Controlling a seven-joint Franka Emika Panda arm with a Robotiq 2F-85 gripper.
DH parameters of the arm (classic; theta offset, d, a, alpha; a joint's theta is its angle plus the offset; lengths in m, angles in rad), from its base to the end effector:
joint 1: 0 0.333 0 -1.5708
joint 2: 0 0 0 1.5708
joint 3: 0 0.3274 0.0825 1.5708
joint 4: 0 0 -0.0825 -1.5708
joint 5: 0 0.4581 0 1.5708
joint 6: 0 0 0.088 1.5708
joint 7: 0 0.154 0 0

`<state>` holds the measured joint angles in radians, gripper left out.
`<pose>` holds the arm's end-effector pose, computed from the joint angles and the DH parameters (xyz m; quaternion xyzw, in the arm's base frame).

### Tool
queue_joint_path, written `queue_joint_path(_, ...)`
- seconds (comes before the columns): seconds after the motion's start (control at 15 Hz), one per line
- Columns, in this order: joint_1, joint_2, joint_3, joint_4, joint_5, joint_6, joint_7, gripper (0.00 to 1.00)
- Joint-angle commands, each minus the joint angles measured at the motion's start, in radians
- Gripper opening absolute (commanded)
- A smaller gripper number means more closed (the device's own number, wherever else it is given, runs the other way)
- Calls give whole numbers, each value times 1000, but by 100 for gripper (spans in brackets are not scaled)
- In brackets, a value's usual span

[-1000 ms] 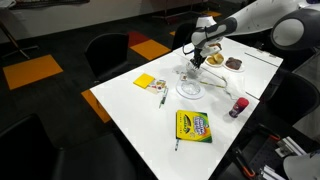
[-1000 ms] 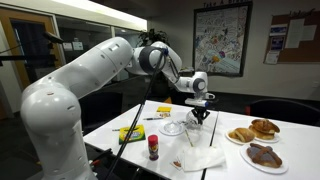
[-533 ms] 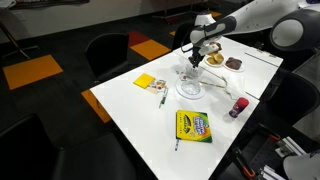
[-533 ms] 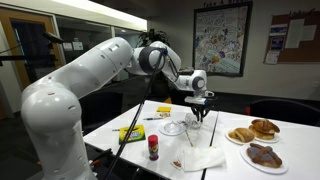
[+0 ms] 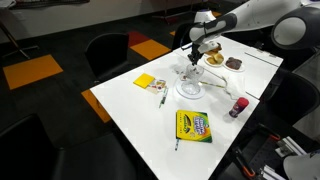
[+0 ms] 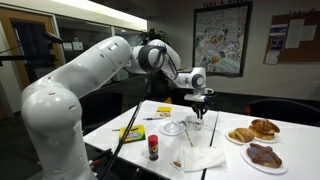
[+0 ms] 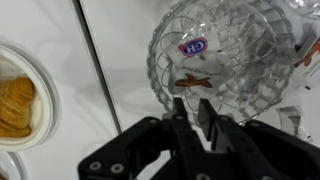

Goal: Take the small pieces out of the glass box and put them on the table

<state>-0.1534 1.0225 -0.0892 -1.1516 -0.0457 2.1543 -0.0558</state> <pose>0.8108 -0.1871 0.0881 0.9966 -0.0595 -0.0167 0.0553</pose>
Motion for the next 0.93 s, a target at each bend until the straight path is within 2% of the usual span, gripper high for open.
queue_joint_path(0.0, 11, -43, -8, -59, -12, 10, 10, 30)
queue_joint_path(0.33, 24, -66, -1, -122, -10, 25, 11, 40)
queue_joint_path(0.47, 28, -83, 5, -151, -3, 27, 10, 35)
queue_joint_path(0.6, 38, -92, 3, -175, -7, 37, 17, 37)
queue_joint_path(0.67, 42, -97, 1, -187, -9, 42, 21, 42)
queue_joint_path(0.8, 48, -102, -6, -209, -12, 51, 35, 66)
queue_joint_path(0.87, 49, -99, -9, -214, -13, 53, 43, 73)
